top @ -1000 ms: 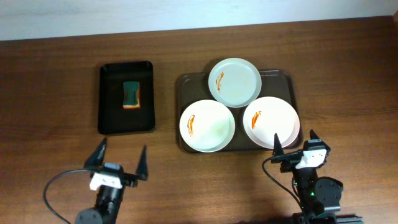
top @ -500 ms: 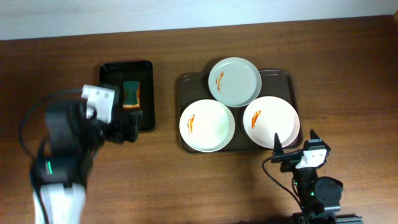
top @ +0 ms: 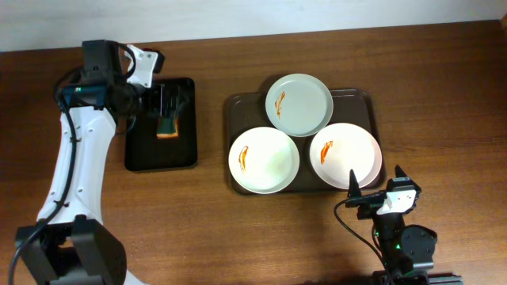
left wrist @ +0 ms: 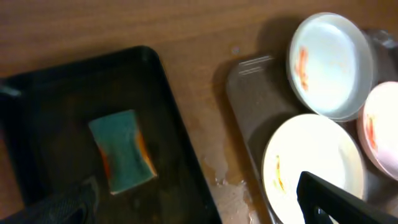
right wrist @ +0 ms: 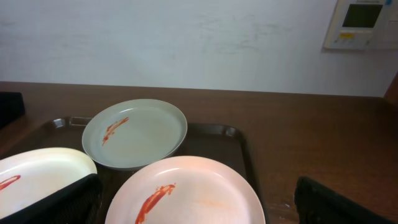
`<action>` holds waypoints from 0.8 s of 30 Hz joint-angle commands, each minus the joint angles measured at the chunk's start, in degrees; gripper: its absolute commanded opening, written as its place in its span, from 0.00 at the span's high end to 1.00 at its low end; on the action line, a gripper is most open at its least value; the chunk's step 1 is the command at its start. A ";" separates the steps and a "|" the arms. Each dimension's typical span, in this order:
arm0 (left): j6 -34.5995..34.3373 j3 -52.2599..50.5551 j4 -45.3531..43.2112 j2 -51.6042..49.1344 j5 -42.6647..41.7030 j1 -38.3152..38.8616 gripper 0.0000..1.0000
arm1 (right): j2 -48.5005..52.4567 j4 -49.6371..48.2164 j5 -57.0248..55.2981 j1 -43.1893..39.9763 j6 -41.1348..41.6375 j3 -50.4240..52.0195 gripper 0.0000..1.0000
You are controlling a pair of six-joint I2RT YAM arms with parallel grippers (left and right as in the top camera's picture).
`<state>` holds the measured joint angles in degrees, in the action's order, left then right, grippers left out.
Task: Clean dirty plates on tray and stack at the side
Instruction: 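Move left gripper over the black tray and grasp the sponge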
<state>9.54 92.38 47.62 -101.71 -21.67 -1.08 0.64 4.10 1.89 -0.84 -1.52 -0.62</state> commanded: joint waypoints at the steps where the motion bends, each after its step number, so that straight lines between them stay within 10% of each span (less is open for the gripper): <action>1: -10.05 0.87 -1.01 -5.33 17.64 -0.04 0.00 | -0.33 0.24 -0.46 -0.31 0.24 0.31 0.02; 24: -10.01 0.20 -9.64 -26.34 22.97 3.08 0.42 | -0.33 0.24 -0.44 -0.31 0.24 0.31 0.02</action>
<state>-0.30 92.68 37.82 -125.40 -0.38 2.13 0.64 4.12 1.89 -0.84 -1.52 -0.62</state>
